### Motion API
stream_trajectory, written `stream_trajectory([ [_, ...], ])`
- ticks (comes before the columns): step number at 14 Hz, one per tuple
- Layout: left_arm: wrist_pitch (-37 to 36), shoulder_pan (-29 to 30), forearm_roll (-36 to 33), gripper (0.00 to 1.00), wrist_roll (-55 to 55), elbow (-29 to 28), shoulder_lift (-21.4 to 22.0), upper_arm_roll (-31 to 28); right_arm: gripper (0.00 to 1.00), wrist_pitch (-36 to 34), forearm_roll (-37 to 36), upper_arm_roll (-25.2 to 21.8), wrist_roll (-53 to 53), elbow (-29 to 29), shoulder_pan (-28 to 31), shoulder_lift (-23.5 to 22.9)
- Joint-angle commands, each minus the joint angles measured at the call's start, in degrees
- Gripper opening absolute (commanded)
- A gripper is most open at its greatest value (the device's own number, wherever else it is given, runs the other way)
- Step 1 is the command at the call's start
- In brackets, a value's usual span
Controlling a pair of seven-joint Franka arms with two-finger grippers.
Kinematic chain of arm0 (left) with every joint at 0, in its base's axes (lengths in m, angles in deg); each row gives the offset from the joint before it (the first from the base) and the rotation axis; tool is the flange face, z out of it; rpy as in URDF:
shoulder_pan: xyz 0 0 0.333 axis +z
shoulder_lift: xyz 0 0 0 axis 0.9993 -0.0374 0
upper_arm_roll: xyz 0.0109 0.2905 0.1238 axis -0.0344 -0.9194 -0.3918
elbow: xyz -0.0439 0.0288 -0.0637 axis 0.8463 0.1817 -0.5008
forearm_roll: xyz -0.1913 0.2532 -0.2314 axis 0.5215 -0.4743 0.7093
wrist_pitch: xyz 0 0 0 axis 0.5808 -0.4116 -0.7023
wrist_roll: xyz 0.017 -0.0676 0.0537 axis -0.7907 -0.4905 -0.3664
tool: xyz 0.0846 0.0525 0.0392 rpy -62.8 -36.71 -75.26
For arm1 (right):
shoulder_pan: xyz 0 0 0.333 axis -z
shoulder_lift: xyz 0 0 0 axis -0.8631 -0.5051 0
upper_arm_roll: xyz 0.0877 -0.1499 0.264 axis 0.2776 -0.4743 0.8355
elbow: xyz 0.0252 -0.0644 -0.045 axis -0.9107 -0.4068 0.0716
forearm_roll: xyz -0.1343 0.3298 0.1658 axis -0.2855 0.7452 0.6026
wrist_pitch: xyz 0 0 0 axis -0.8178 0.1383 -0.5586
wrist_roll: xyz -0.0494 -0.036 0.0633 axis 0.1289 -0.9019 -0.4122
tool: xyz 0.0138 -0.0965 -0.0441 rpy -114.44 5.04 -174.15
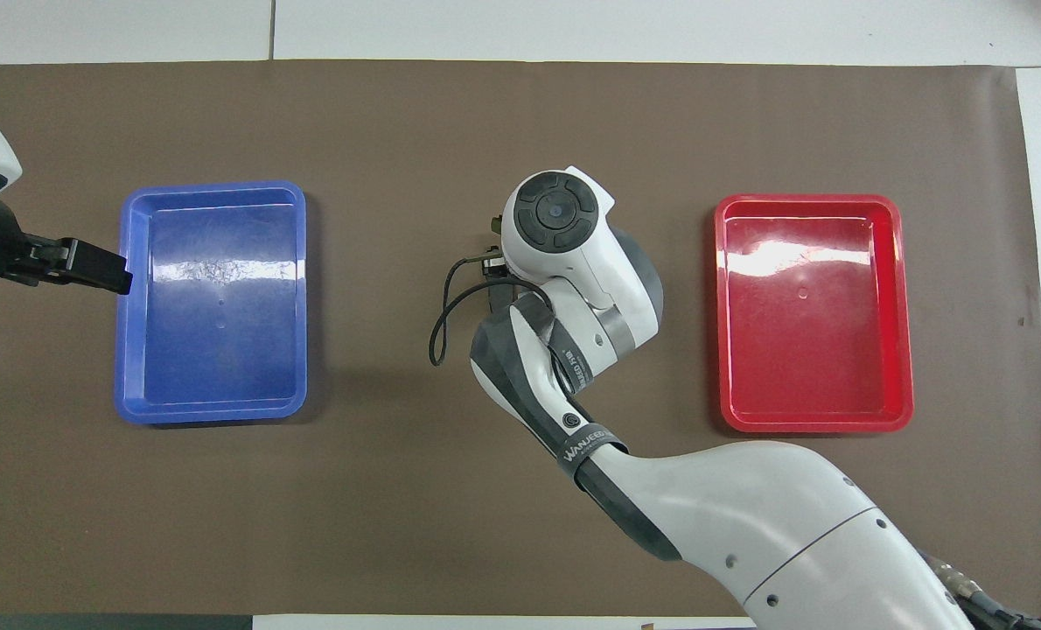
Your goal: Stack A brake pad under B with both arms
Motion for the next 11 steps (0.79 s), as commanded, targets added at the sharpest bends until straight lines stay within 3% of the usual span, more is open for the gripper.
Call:
stream_trajectory([
  [1, -0.9, 0.8, 0.6, 0.99, -0.9, 0.5, -0.2, 0.2, 0.00, 1.0, 0.4, 0.4, 1.5, 1.8, -0.5, -1.5],
  [11, 1.9, 2.3, 0.2, 0.99, -1.1, 0.7, -0.6, 0.2, 0.00, 4.7, 0.1, 0.5, 1.5, 1.8, -0.6, -2.2],
])
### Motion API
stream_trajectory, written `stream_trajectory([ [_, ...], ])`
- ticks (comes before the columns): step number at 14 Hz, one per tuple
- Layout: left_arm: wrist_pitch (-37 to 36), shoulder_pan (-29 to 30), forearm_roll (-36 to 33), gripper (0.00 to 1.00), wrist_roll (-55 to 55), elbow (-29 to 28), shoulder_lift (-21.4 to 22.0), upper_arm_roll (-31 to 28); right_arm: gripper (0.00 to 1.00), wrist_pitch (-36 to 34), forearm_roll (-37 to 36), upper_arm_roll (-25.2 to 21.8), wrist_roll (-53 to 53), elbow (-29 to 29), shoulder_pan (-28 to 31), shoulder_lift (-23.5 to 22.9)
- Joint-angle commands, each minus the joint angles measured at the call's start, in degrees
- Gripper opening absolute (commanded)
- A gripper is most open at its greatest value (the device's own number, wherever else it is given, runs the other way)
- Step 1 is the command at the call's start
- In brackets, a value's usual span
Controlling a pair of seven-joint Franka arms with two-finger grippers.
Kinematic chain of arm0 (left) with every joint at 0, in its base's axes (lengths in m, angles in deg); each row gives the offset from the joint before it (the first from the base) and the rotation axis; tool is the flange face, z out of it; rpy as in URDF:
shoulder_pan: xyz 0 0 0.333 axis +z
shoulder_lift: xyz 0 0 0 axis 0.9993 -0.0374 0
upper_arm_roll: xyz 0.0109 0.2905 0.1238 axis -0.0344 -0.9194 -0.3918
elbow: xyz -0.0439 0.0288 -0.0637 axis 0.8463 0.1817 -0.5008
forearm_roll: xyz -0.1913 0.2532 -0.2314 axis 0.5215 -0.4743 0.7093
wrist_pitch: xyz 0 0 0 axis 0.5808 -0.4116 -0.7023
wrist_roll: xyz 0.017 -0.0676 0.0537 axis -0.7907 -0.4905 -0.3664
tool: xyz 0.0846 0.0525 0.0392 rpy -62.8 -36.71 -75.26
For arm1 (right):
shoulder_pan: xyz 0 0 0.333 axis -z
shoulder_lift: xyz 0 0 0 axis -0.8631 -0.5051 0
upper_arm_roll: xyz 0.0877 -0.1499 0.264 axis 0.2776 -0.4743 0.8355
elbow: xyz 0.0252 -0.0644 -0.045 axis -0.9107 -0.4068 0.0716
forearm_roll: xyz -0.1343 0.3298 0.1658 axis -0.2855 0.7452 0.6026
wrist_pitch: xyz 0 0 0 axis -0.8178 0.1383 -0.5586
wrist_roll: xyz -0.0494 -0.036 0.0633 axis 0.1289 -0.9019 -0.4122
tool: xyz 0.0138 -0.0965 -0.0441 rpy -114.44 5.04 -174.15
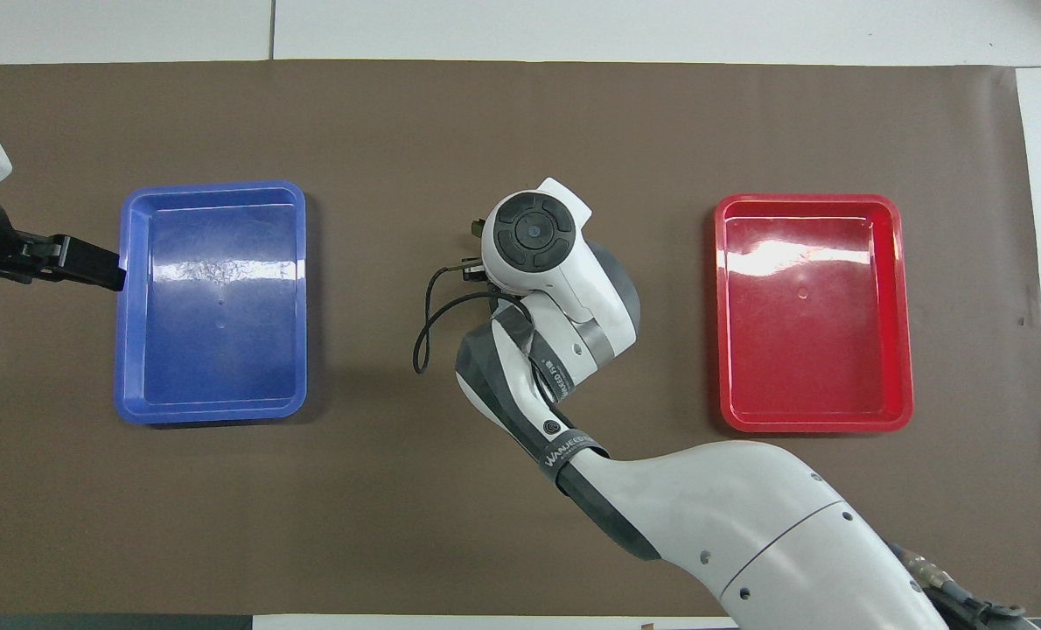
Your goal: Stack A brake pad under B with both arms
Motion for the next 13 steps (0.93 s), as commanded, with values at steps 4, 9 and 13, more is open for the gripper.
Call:
stream_trajectory([
  [4, 1.1, 1.1, 0.2, 0.99, 0.0, 0.5, -0.1, 0.4, 0.00, 0.6, -0.2, 0.2, 0.7, 1.0, 0.2, -0.5],
  [9, 1.0, 2.9, 0.2, 0.99, 0.5, -0.9, 1.6, 0.4, 0.00, 0.8, -0.2, 0.2, 0.7, -0.1, 0.0, -0.5],
  [13, 0.1, 3.2, 0.1, 0.99, -1.9, -1.0, 1.7, 0.3, 0.12, 2.9, -0.2, 0.2, 0.7, -2.1, 0.0, -0.4],
])
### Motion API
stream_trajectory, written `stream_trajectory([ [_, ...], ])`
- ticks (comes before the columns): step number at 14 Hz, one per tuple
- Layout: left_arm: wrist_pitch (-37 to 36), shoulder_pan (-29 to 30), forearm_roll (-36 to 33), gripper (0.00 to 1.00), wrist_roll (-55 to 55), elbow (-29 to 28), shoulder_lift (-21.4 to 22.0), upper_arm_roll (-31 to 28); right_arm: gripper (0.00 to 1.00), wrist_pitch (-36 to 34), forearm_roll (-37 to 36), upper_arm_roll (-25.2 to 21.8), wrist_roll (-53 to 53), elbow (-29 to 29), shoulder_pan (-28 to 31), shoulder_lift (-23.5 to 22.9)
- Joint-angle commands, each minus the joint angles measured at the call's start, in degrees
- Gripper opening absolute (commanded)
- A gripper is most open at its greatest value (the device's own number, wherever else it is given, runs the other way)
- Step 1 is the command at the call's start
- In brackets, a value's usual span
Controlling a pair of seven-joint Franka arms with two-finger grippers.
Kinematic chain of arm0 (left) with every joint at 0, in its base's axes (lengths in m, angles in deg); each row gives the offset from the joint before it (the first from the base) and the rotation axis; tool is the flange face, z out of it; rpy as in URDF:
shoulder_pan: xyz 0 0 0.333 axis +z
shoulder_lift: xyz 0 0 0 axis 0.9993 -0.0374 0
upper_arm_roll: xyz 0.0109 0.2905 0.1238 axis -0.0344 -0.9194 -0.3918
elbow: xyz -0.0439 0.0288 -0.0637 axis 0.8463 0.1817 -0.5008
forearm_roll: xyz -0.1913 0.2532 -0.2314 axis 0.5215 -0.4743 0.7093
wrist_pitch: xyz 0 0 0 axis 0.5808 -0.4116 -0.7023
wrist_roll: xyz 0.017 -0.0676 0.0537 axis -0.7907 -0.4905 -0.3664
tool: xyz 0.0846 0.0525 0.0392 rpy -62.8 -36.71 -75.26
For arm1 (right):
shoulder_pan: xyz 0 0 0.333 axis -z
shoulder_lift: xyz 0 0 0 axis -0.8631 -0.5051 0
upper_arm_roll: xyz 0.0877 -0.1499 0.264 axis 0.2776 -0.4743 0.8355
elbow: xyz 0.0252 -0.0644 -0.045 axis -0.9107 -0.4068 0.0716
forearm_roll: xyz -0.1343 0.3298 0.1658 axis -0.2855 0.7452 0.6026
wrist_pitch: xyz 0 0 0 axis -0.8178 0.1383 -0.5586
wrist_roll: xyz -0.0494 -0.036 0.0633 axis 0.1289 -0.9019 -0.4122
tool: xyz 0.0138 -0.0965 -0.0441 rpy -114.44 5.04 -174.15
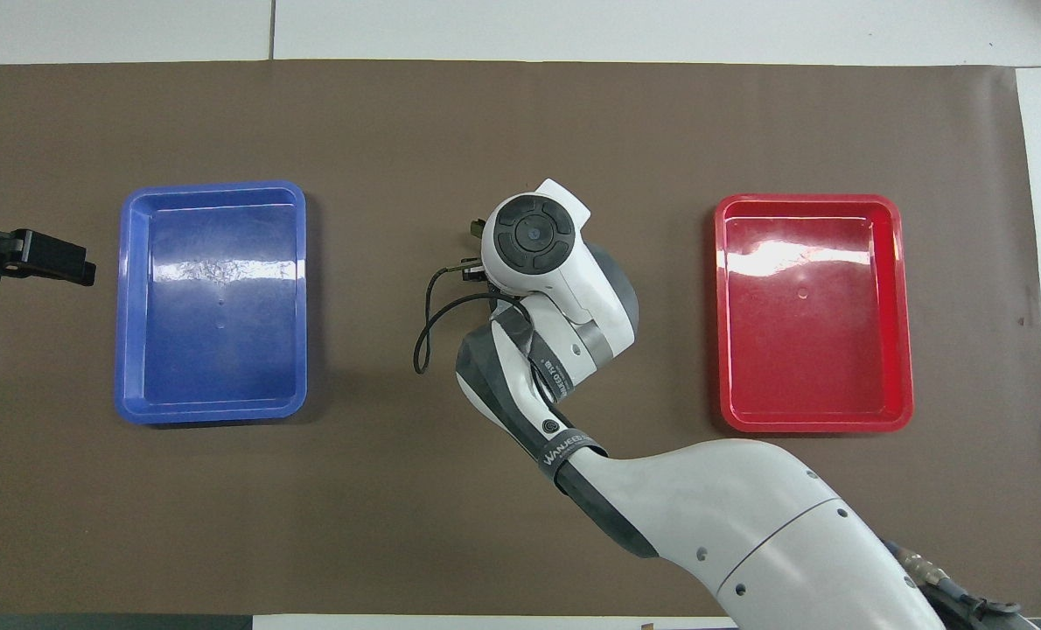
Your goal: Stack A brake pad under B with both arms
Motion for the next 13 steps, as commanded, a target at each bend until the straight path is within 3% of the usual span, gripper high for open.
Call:
stream_trajectory([
  [1, -0.1, 1.5, 0.1, 0.99, -2.2, -1.0, 1.1, 0.3, 0.15, 2.6, -0.2, 0.2, 0.7, -2.1, 0.1, 0.0],
  [4, 0.1, 1.7, 0.2, 0.99, -2.3, -0.7, 1.0, 0.3, 0.16, 2.7, -0.2, 0.2, 0.7, -2.1, 0.3, 0.1],
  [5, 0.0, 1.7, 0.2, 0.99, -2.3, -0.7, 1.0, 0.4, 0.45, 2.9, -0.2, 0.2, 0.7, -2.2, 0.3, 0.1],
  [6, 0.0, 1.7, 0.2, 0.99, -2.2, -0.7, 1.0, 0.4, 0.99, 3.0, -0.2, 0.2, 0.8, -2.8, 0.0, 0.3],
  [13, 0.0, 1.7, 0.2, 0.99, -2.2, -0.7, 1.0, 0.4, 1.00, 0.5, -0.2, 0.1, 0.8, -2.6, -0.2, 0.7],
])
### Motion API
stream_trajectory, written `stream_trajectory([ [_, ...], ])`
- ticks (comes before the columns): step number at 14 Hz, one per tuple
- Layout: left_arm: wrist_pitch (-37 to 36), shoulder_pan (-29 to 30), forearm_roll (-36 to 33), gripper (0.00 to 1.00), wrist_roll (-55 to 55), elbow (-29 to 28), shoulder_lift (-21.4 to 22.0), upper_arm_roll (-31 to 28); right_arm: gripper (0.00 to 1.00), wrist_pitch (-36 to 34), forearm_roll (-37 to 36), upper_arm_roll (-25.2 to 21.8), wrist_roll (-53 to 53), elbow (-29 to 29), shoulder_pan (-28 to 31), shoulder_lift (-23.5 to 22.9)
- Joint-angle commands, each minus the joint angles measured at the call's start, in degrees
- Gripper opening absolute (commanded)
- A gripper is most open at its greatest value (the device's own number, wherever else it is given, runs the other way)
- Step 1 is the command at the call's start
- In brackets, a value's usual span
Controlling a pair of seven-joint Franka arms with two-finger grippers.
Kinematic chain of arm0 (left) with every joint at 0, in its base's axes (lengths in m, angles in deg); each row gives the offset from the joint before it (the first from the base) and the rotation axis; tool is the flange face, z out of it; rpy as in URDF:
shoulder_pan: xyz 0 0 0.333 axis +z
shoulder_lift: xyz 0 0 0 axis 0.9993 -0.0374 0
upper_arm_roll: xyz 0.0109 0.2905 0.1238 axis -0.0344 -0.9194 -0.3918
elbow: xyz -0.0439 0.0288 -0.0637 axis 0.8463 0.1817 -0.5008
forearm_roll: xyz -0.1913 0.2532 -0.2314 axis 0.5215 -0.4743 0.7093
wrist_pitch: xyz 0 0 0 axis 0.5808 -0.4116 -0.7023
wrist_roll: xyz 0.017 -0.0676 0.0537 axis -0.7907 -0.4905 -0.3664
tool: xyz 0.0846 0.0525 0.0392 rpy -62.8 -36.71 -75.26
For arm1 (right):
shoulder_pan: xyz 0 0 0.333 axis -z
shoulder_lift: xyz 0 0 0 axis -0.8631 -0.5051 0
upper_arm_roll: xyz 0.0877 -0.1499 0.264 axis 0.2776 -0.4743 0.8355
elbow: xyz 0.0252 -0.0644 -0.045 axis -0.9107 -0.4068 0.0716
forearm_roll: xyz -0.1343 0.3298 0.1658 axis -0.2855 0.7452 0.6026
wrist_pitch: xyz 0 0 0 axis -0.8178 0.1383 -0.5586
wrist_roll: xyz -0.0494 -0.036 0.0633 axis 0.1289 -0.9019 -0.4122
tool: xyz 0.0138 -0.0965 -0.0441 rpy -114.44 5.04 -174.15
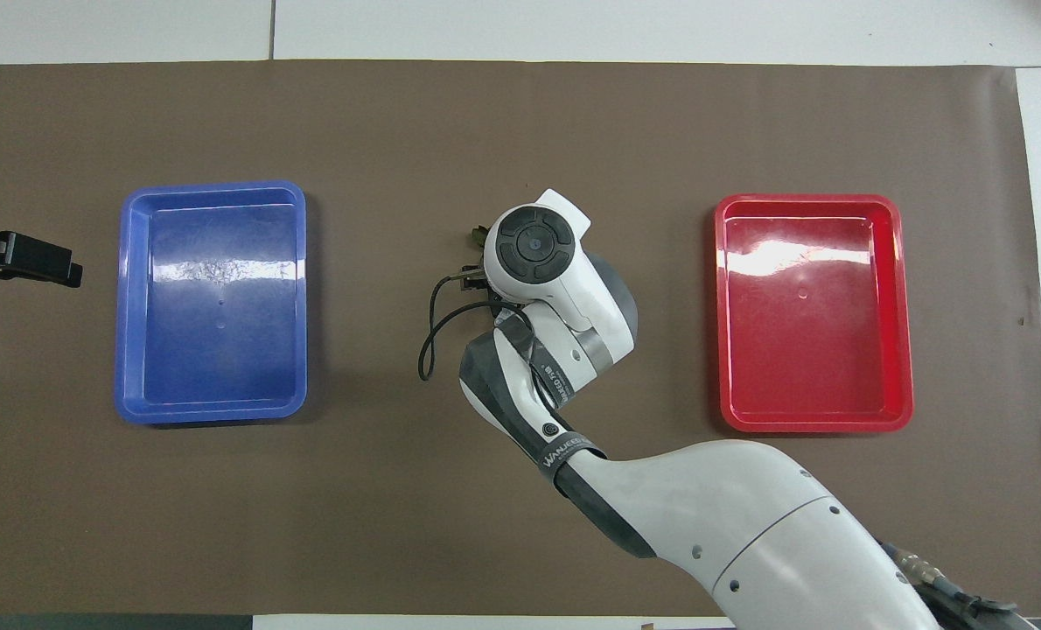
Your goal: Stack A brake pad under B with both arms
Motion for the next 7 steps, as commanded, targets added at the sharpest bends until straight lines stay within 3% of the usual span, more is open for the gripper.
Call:
stream_trajectory([
  [1, 0.0, 0.6, 0.2, 0.99, -0.9, -0.7, 1.0, 0.4, 1.00, -1.6, -0.2, -0.1, 0.9, -0.3, 0.0, 1.4],
  [5, 0.0, 0.6, 0.2, 0.99, -0.9, -0.7, 1.0, 0.4, 1.00, -7.4, -0.9, -1.8, 2.0, -0.8, 2.7, 7.7],
  [7, 0.0, 0.6, 0.2, 0.99, -0.9, -0.7, 1.0, 0.4, 1.00, -11.6, -1.4, -2.2, 1.4, -1.4, 6.8, 12.2],
])
